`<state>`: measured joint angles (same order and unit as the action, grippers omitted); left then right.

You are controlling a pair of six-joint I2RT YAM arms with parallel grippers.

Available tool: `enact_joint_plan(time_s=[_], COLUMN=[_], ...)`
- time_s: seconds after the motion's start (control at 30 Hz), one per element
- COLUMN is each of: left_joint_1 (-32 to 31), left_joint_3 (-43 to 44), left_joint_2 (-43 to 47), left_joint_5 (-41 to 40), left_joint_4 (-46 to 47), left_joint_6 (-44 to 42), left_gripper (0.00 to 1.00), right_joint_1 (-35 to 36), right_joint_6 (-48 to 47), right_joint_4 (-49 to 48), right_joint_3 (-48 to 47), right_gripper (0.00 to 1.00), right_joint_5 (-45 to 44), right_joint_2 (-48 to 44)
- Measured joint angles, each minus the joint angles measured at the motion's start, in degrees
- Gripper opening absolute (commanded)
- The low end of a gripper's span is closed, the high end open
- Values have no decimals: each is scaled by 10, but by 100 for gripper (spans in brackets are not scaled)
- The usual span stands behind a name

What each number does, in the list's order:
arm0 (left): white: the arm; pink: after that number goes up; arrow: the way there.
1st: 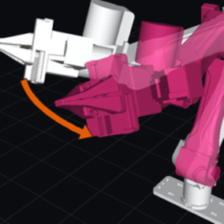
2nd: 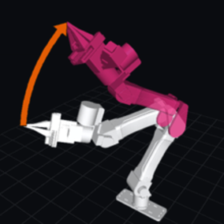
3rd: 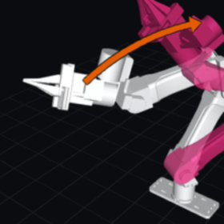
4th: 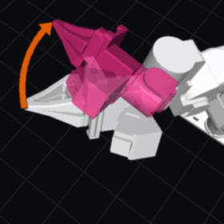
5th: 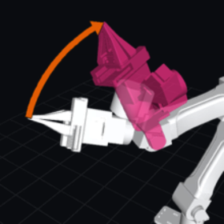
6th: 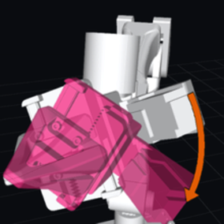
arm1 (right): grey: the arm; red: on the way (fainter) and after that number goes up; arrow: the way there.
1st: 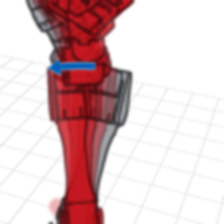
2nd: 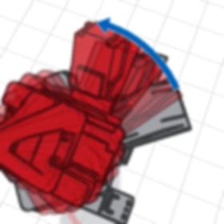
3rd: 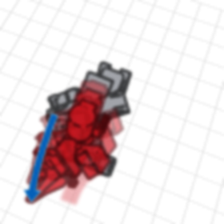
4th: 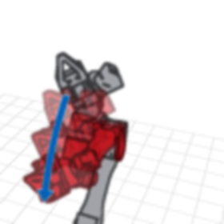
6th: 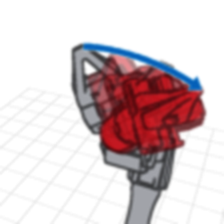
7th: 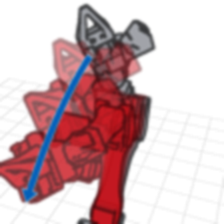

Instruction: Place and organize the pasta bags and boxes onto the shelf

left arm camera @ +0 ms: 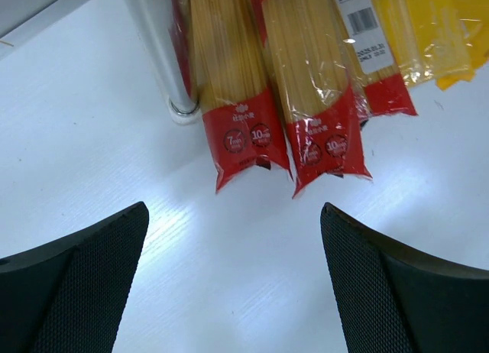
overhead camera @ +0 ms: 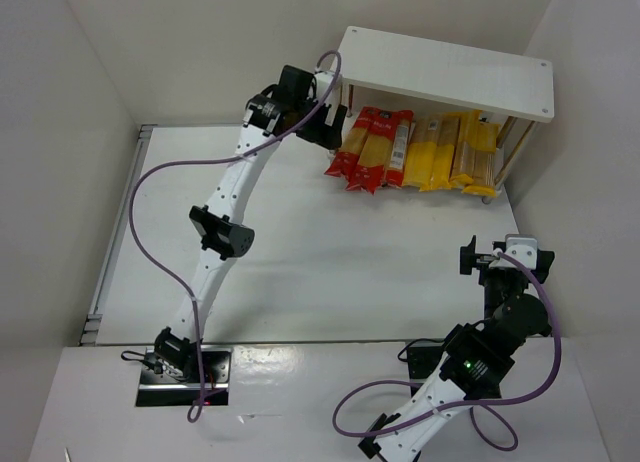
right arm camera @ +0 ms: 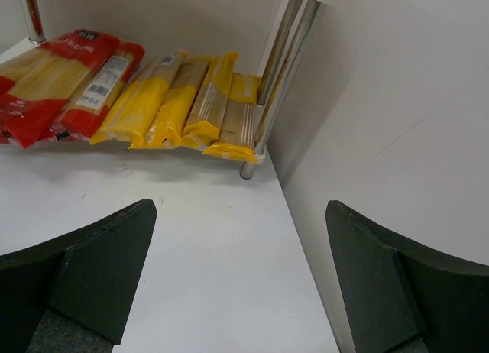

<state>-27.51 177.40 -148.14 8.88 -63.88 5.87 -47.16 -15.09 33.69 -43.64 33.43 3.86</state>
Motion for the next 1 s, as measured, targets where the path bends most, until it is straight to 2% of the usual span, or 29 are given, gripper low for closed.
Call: enact_joint_plan(time_s=[0.4,0.47,0.57,0.67,0.77,0.87,1.0], left_joint_1=[36,52,86,121,135,120,135], left_joint_3=[-54,-93,-240,-521,-793,-916,-1002], left_joint_2=[139,174,243,353,465,563,707], left_joint_5=[106,139,203,243,210,192,195], left_joint_4=[-62,-68,-59,24,120,157,230], left_joint_6=[-43,-58,-86,-89,-90,-92,-103], left_gripper=[100,100,100,100,100,100,100], right_joint_1=[0,0,0,0,0,0,0], right_joint_6=[0,-1,-4,-5,-9,-11,-11], right_joint_4=[0,0,0,1,2,2,3], right_joint_3=[0,0,0,0,0,0,0], right_gripper=[100,100,100,100,100,100,100], right_joint_5=[4,4,5,7,10,14,17], right_joint_2=[0,0,0,0,0,-1,-5])
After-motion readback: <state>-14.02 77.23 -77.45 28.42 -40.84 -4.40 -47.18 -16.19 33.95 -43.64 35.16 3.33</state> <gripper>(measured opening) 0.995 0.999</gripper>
